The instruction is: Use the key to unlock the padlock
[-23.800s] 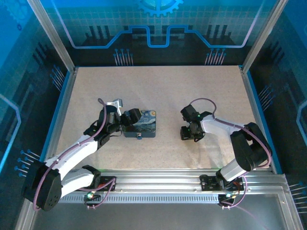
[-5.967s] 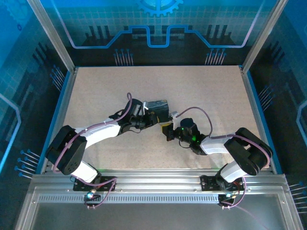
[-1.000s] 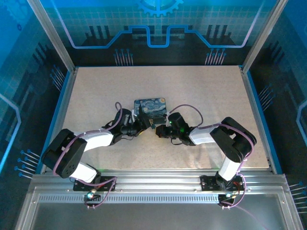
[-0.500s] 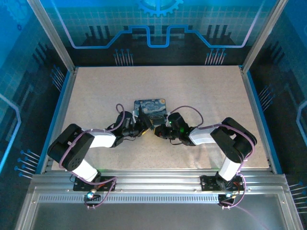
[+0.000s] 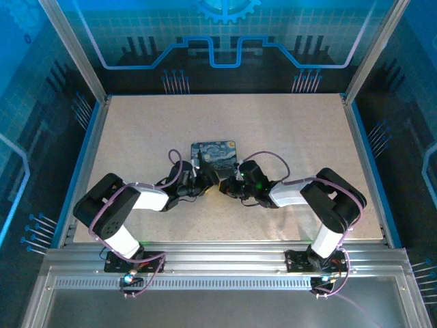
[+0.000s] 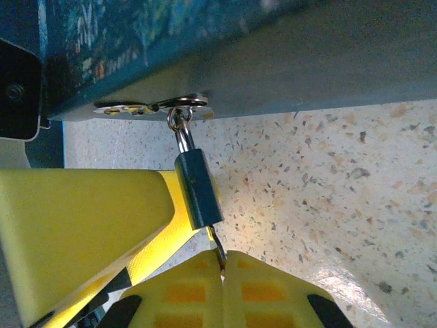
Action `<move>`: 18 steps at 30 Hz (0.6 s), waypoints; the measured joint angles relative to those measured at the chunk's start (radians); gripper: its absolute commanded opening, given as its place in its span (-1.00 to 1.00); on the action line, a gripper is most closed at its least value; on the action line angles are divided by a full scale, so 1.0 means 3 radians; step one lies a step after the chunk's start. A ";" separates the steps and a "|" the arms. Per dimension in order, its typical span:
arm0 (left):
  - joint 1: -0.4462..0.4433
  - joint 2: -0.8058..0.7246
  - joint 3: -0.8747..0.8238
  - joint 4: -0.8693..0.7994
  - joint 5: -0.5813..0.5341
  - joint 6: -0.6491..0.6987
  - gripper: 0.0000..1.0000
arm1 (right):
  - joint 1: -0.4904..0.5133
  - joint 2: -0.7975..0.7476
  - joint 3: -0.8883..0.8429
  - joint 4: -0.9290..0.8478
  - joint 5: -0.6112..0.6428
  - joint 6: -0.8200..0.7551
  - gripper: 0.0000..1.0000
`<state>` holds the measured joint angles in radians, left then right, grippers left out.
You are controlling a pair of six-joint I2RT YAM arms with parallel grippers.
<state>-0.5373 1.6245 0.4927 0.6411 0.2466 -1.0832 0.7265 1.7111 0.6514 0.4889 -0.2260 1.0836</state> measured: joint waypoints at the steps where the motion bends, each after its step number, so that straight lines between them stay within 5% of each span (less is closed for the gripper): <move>1: -0.0006 0.0004 0.0000 0.0005 -0.0005 -0.0011 -0.13 | 0.0000 0.0000 0.0000 0.0005 -0.0005 0.0015 -1.00; 10: -0.0033 0.0047 0.0000 0.0095 -0.0086 -0.0062 -0.38 | 0.0000 0.0000 0.0000 0.0050 -0.0053 0.0193 -1.00; 18: -0.0039 0.0058 0.0000 0.0128 -0.0137 -0.0104 -0.80 | -0.0006 -0.0025 -0.0023 0.0070 -0.0018 0.0309 -0.95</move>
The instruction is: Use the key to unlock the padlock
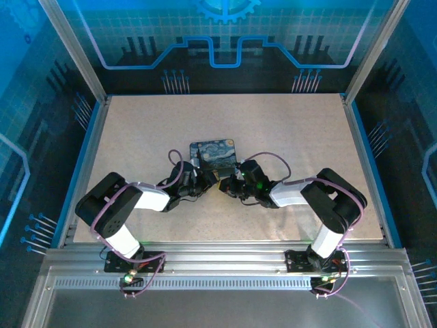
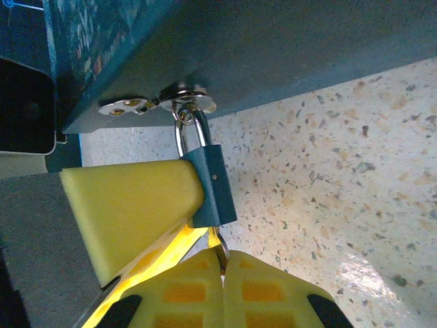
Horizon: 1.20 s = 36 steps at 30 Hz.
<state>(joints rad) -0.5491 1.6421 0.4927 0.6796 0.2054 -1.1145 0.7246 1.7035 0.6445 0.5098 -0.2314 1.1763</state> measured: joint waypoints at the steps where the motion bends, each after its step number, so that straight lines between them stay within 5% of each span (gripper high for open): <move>1: -0.0001 0.0000 0.0000 0.0009 0.0001 -0.0017 -0.85 | 0.0000 -0.0015 -0.0013 0.0003 0.0013 0.0008 -0.92; 19: -0.0032 -0.0008 0.0000 0.0042 0.0001 -0.0123 -0.98 | 0.0004 -0.0548 -0.0139 -0.0479 0.0216 -0.0440 -0.26; 36: -0.0032 -0.0237 0.0000 -0.0300 -0.0062 -0.0217 -1.00 | 0.0042 -0.1804 -0.0145 -0.1324 0.1100 -0.2696 0.83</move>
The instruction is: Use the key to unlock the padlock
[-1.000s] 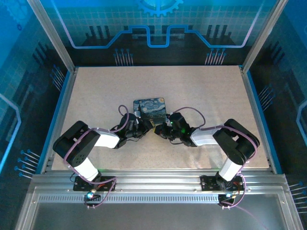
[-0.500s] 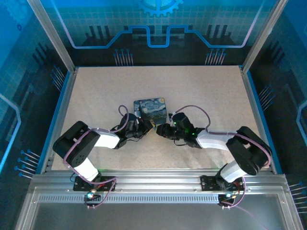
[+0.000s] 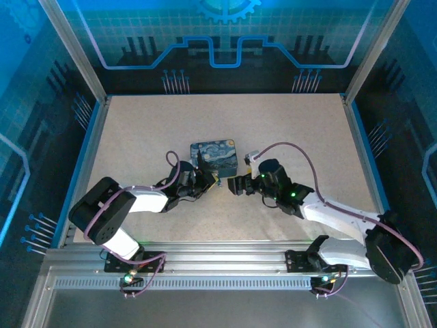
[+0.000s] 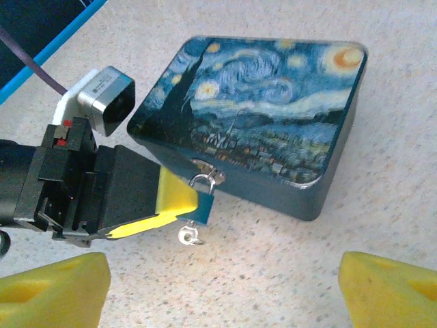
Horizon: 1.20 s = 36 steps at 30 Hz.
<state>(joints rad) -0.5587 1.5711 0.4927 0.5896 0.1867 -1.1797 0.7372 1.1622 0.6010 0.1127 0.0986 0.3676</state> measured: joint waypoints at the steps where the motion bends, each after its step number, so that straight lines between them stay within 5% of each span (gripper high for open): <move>1: 0.0000 -0.0011 0.0000 -0.0017 0.0000 -0.0001 -1.00 | 0.0004 -0.0042 0.0000 -0.0003 0.0025 -0.0150 0.84; 18: 0.0000 -0.0170 0.0004 -0.0285 -0.0048 -0.0074 -1.00 | 0.0362 -0.0345 -0.0394 0.0543 0.0216 -0.2550 0.99; 36: 0.0000 -0.0256 0.0017 -0.0439 -0.0051 -0.0177 -1.00 | 0.0903 0.0586 -0.0436 0.1221 0.0870 -0.3541 0.93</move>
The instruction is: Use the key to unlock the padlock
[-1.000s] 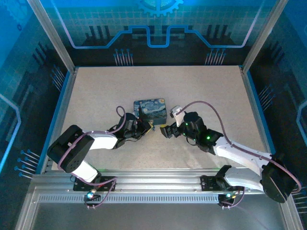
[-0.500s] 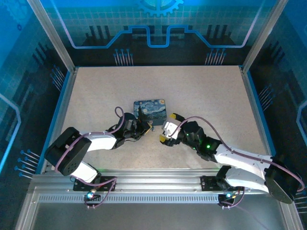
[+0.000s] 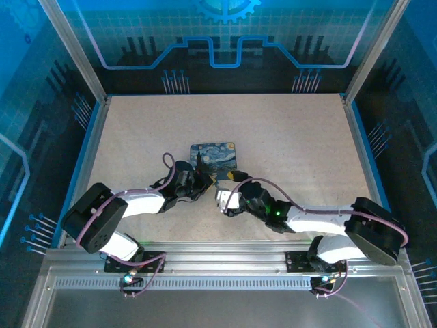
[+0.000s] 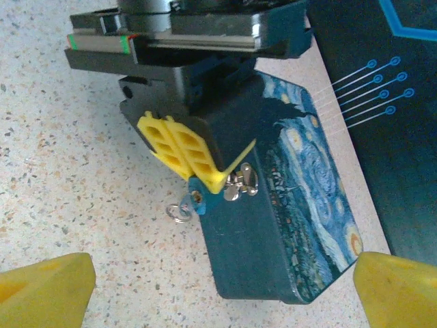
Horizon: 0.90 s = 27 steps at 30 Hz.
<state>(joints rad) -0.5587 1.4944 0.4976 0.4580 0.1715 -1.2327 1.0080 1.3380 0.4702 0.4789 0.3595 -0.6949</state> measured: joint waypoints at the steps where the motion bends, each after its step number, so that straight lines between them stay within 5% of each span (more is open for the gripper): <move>1: 0.0000 0.0000 0.0003 -0.0005 0.0000 -0.0001 -1.00 | 0.0014 0.0041 0.0000 0.0034 0.0017 -0.0015 0.93; 17: 0.0000 -0.0005 0.0019 -0.0029 0.0001 -0.0078 -1.00 | 0.0069 0.0679 0.0057 0.0476 0.0103 0.0148 0.66; 27: 0.0000 -0.0005 0.0022 -0.0031 0.0001 -0.0085 -1.00 | 0.0069 0.0912 0.0177 0.0647 0.0128 0.0266 0.11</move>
<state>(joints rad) -0.5587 1.4929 0.5041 0.4488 0.1719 -1.2583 1.0286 1.6115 0.5232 0.6731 0.3981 -0.6151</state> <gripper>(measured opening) 0.082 0.609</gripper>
